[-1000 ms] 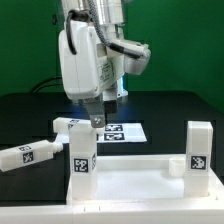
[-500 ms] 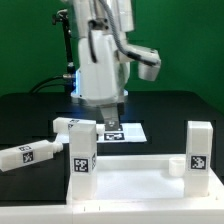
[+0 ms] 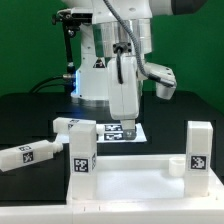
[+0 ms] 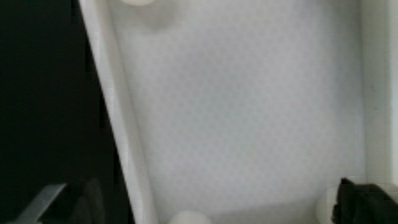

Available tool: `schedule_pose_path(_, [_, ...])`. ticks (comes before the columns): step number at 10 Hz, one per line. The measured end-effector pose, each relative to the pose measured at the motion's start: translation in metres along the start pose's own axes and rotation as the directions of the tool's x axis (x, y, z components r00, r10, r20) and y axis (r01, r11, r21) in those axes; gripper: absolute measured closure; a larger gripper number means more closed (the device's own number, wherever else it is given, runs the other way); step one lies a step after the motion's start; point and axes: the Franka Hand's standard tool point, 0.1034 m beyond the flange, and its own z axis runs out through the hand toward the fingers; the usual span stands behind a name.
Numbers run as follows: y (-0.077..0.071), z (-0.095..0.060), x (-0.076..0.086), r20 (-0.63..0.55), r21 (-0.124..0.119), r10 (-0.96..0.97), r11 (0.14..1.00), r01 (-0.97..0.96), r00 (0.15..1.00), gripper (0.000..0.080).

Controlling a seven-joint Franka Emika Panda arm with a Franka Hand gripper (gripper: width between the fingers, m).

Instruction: Assemble desk

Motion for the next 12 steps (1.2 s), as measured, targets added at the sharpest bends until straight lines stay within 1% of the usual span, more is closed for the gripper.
schedule_pose_path(1, [0.011,0.009,-0.001,-0.019,0.012,-0.008,1.000,0.008,1.000,0.0151])
schedule_pose_path(2, [0.028,0.022,0.003,-0.040,0.001,-0.029,1.000,0.029,0.999,0.0151])
schedule_pose_path(3, [0.037,0.034,0.007,-0.063,0.005,-0.037,0.999,0.038,0.997,0.0151])
schedule_pose_path(4, [0.046,0.050,0.006,-0.087,0.001,-0.054,0.998,0.055,0.995,0.0151])
schedule_pose_path(5, [0.055,0.063,0.003,-0.101,-0.022,-0.072,0.997,0.070,0.992,0.0151])
schedule_pose_path(6, [0.058,0.069,0.003,-0.109,-0.032,-0.077,0.997,0.074,0.991,0.0151])
schedule_pose_path(8, [0.057,0.082,0.008,-0.128,-0.023,-0.080,0.997,0.078,0.988,0.0151])
schedule_pose_path(10, [0.060,0.086,0.004,-0.132,-0.025,-0.078,0.997,0.075,0.988,0.0163])
schedule_pose_path(11, [0.060,0.086,0.005,-0.132,-0.026,-0.084,0.996,0.082,0.988,0.0163])
schedule_pose_path(12, [0.060,0.086,0.005,-0.131,-0.027,-0.086,0.996,0.083,0.988,0.0372])
